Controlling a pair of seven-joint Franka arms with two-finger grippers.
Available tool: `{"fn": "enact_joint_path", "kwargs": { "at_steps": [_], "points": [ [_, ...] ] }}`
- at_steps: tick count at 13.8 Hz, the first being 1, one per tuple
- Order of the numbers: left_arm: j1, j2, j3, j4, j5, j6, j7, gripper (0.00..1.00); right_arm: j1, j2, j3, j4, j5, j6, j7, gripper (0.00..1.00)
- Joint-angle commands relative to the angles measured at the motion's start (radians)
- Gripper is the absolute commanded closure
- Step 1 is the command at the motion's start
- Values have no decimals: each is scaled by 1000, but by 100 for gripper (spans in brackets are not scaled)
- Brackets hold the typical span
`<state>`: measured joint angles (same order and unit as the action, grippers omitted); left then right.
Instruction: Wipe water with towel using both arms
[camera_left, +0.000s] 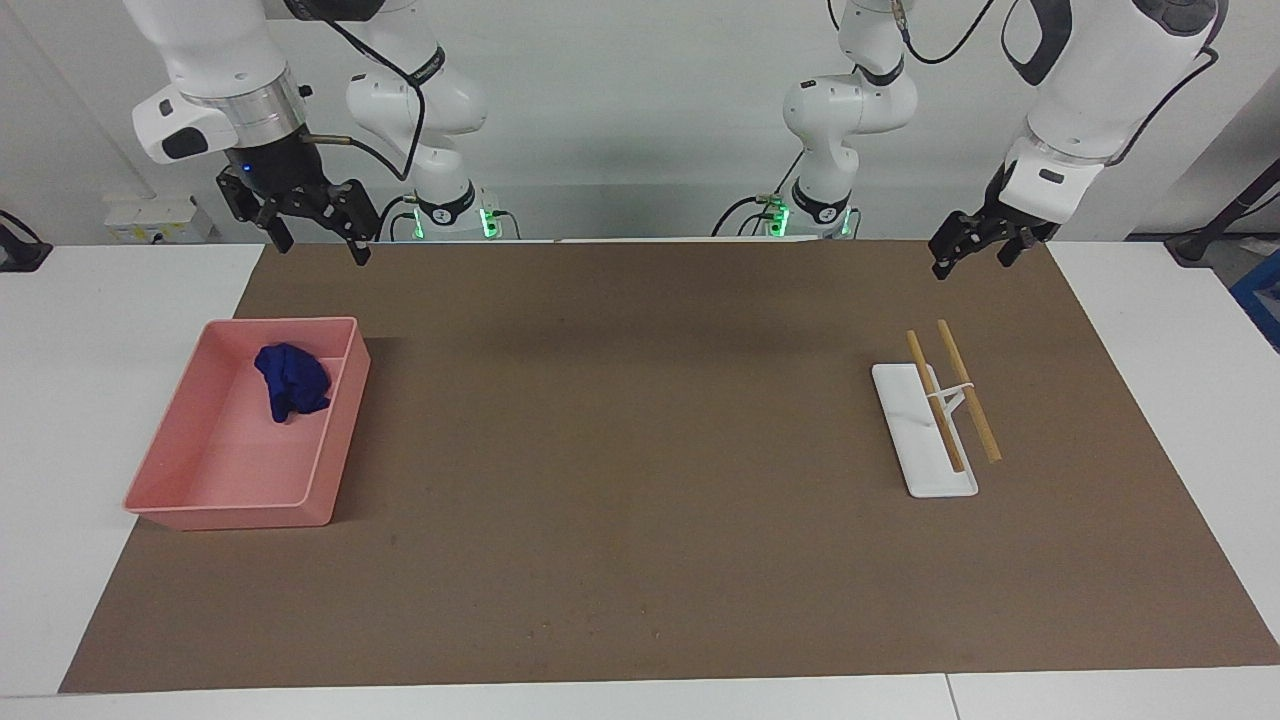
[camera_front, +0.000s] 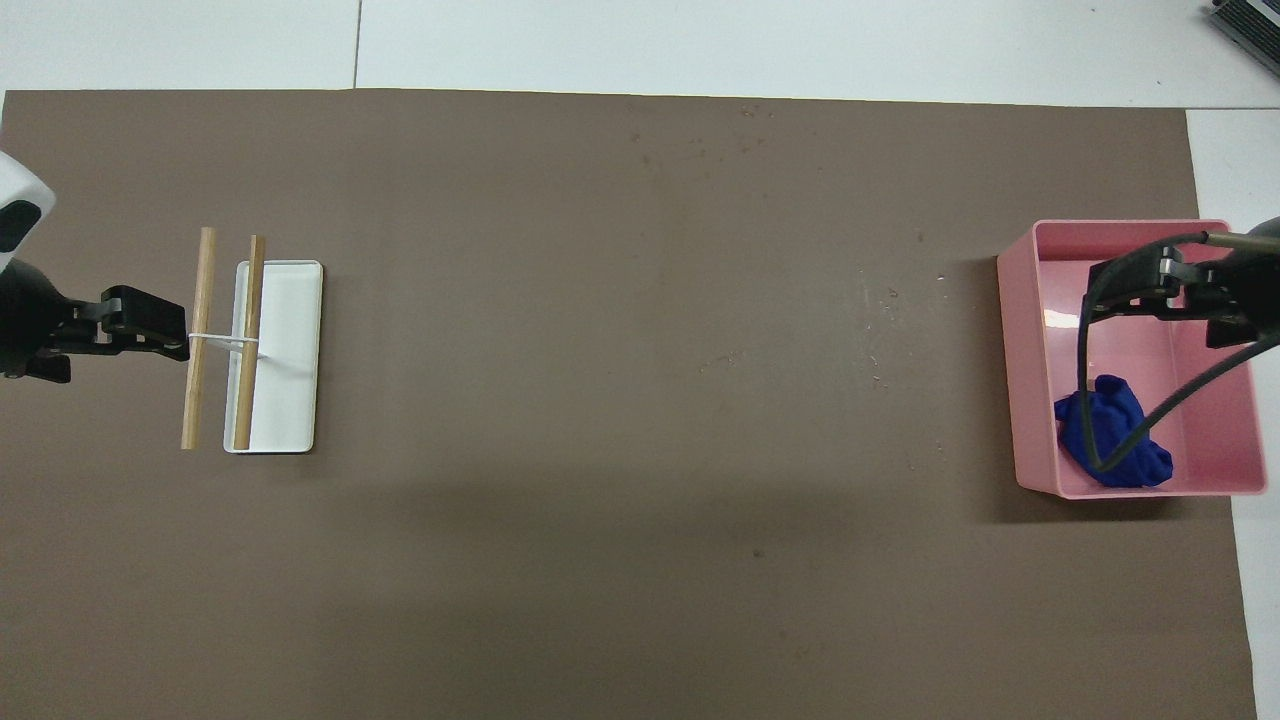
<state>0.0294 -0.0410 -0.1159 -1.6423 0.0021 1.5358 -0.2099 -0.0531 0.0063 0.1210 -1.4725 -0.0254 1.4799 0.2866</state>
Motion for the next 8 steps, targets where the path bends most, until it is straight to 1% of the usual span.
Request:
{"fn": "enact_joint_path", "kwargs": {
  "at_steps": [1,3,6,8],
  "points": [
    [-17,0,8,16,22,-22,3,0,7,-35,-18,-57,-5,2,-23,0],
    [-16,0,9,16,22,-20,3,0,9,-32,-24,-58,-1,16,-30,0],
    [-19,0,8,16,21,-23,3,0,25,-35,-49,-71,-1,0,-84,0],
    [-22,-3,8,7,18,-23,3,0,91,-37,-131,-72,-1,-3,-89,0]
  ]
}}
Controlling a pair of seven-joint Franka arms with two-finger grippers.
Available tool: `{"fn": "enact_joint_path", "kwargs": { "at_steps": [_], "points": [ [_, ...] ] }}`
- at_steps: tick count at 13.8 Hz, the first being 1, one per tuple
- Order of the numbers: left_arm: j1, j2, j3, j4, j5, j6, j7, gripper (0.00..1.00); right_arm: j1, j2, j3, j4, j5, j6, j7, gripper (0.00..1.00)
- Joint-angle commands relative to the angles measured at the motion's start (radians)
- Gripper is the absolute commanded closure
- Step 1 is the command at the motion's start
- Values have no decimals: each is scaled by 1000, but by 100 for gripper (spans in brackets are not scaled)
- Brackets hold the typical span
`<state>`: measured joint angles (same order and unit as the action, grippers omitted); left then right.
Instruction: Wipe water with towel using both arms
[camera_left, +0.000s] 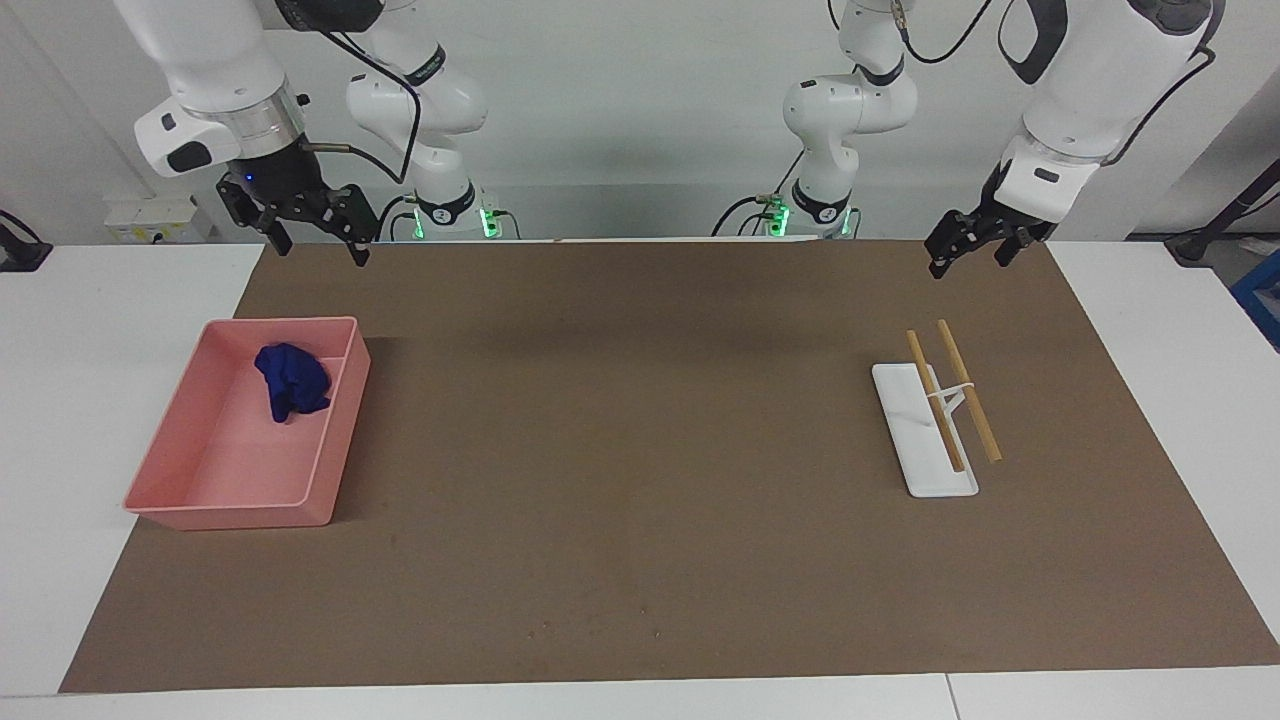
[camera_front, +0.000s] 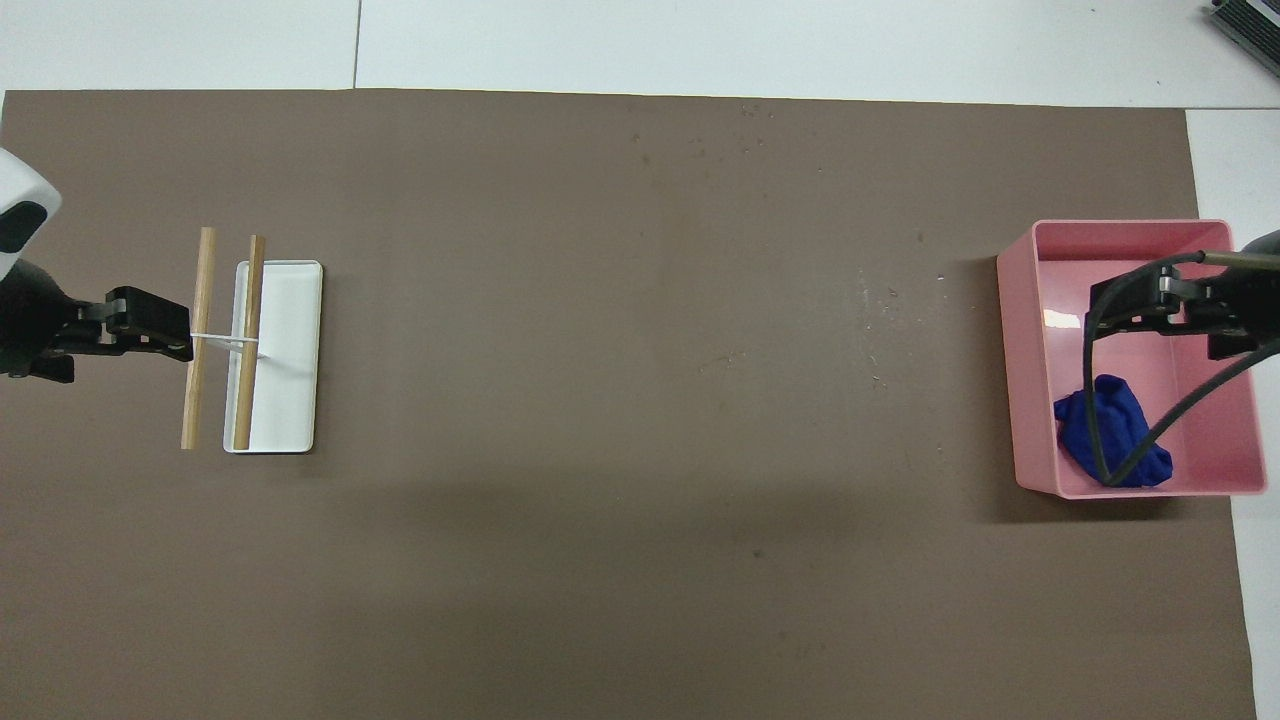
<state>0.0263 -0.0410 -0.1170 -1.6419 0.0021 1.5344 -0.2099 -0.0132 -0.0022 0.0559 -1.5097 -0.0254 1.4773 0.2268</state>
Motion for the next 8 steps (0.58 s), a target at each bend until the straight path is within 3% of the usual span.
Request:
{"fn": "enact_joint_path", "kwargs": {
  "at_steps": [1,8],
  "points": [
    [-17,-11,10,-6,16,-22,1,0,47,-36,-68,-46,-1,0,-29,0],
    [-20,-13,8,-13,15,-20,-3,0,44,-41,-64,-52,5,-2,-33,0]
  ]
}}
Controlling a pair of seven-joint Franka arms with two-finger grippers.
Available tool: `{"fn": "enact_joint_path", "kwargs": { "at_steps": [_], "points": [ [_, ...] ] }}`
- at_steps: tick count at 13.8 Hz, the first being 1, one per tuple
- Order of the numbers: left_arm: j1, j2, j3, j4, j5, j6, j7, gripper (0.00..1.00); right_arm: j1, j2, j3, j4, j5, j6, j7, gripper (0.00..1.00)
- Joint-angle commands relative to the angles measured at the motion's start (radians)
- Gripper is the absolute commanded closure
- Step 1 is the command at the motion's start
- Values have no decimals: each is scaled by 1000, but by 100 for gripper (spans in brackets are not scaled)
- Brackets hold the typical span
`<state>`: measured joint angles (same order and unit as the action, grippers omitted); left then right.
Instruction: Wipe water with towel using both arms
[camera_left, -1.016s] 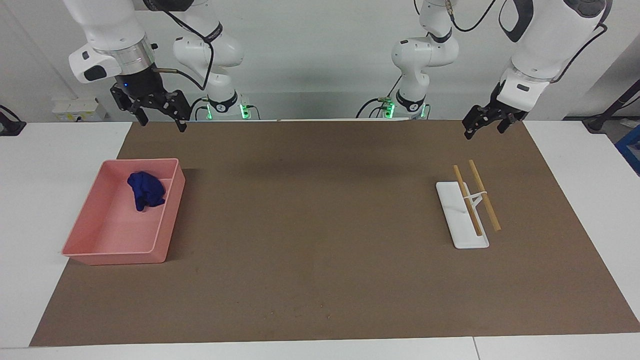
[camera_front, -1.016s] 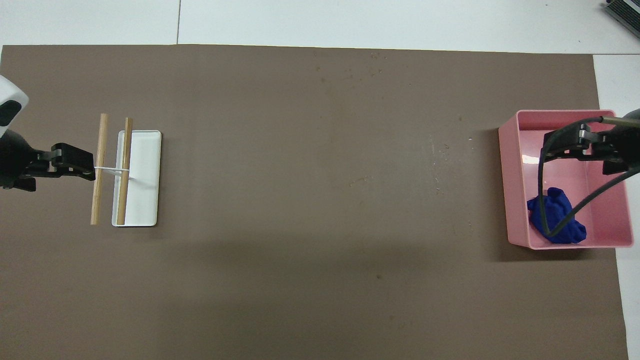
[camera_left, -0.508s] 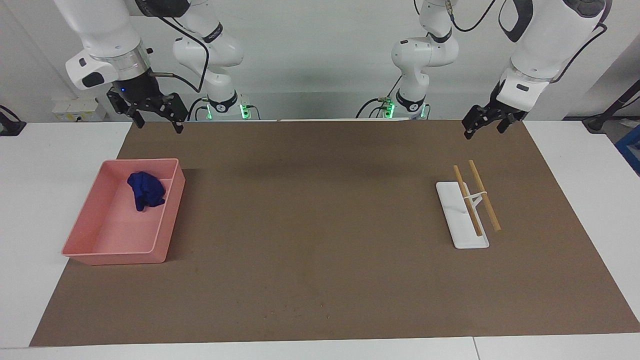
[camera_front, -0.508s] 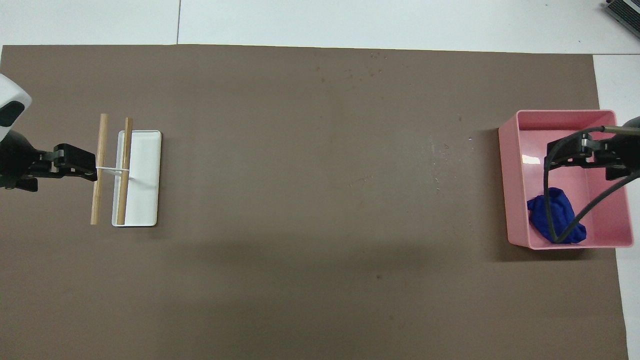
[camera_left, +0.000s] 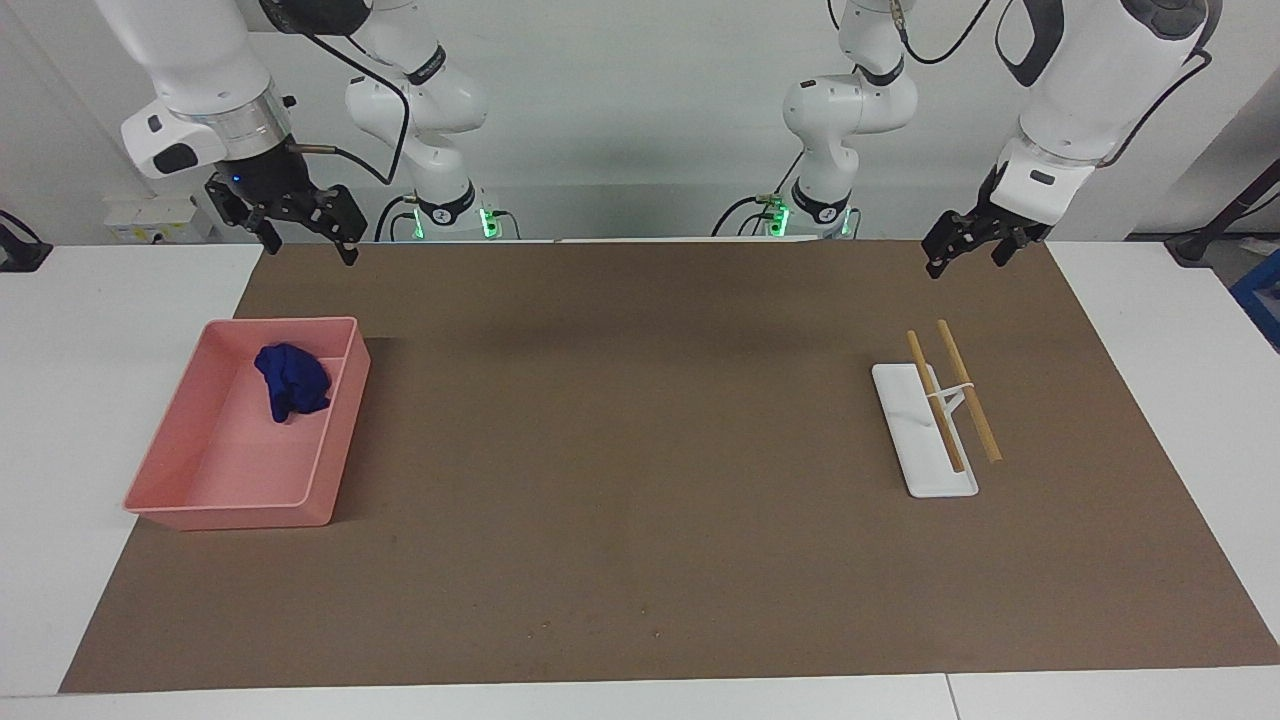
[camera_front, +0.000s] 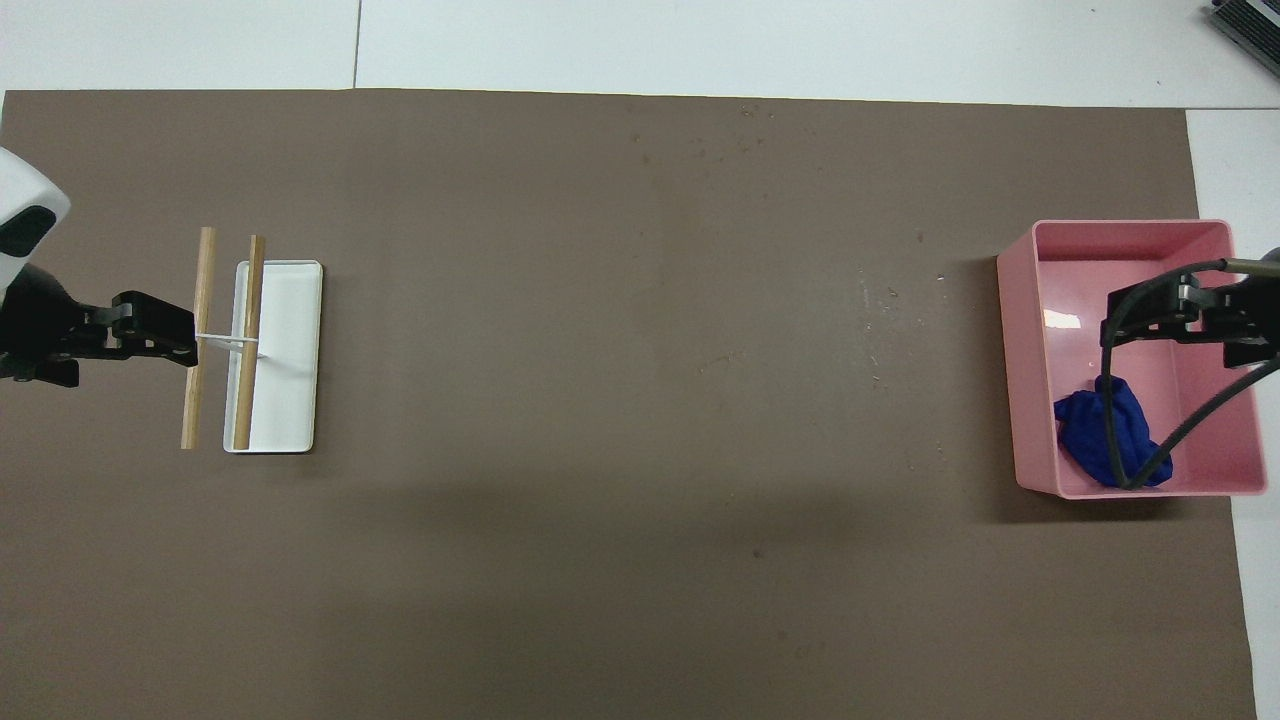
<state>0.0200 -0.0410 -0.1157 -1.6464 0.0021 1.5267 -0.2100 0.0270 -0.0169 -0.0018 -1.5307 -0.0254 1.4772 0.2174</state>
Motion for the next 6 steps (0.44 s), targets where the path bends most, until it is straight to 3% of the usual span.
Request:
{"fn": "enact_joint_path", "kwargs": {
  "at_steps": [1,6],
  "points": [
    [-12,-13,8,-6,15,-13,-3,0,4,-26,-4,-32,10,-2,-36,0],
    [-26,-11,7,-3,16,-16,-5,0,10,-26,-6,-32,16,8,-56,0]
  ]
}}
